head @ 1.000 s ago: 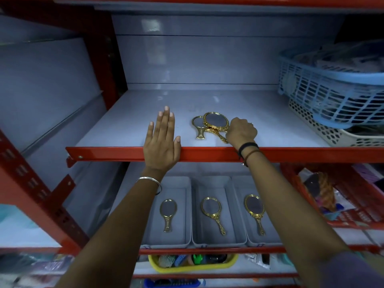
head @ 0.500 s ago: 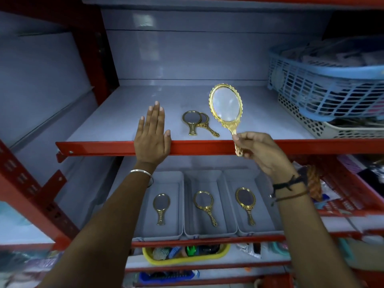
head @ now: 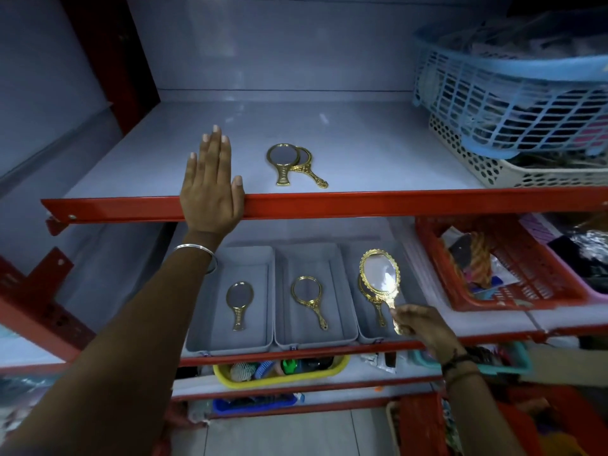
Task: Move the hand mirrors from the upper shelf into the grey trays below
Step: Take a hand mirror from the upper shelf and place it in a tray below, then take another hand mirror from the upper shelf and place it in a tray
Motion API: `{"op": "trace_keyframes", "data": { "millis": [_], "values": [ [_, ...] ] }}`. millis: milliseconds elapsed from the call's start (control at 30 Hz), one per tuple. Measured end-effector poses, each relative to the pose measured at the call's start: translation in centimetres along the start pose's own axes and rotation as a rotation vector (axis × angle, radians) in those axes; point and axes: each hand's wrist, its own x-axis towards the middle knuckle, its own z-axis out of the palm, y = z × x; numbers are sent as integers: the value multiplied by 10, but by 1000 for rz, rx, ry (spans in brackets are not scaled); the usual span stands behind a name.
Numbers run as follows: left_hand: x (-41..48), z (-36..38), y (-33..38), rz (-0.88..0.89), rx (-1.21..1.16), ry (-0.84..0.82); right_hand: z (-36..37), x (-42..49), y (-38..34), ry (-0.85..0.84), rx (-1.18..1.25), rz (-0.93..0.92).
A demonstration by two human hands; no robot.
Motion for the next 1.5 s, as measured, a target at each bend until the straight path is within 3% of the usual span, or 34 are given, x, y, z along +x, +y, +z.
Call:
{"op": "trace_keyframes", "data": {
  "millis": [200, 333, 533, 600, 667, 800, 900, 967, 1033, 1200, 1300, 1500],
  "values": [
    [0, 2, 0, -4, 1, 4, 14, 77, 18, 112, -230, 220],
    [-1, 4, 0, 2, 6, 17, 27, 100, 24, 161, -512, 308],
    [0, 4, -1, 1, 27, 29, 25, 94, 26, 209, -517, 226],
    [0, 4, 0, -1, 16, 30, 21, 78, 10, 259, -282, 107],
    [0, 3, 0, -3, 0, 36, 22, 49, -27, 307, -65, -131],
    [0, 1, 0, 3, 11, 21, 39, -25, -128, 191, 141, -606],
    [1, -2, 0, 6, 1, -3, 57, -38, -195, 137, 121, -780],
    [1, -4, 0, 5, -3, -24, 76, -23, -230, 176, -29, -833],
    [2, -6, 0, 7, -1, -37, 98, 2, -252, 190, -303, -793],
    [2, -6, -1, 16, -15, -45, 141, 37, -272, 276, -916, -497],
    [2, -4, -2, 22, -25, -33, 149, 37, -280, 375, -999, -462],
    [2, -3, -3, 23, -38, -49, 134, 37, -288, 258, -786, -342]
  ]
}}
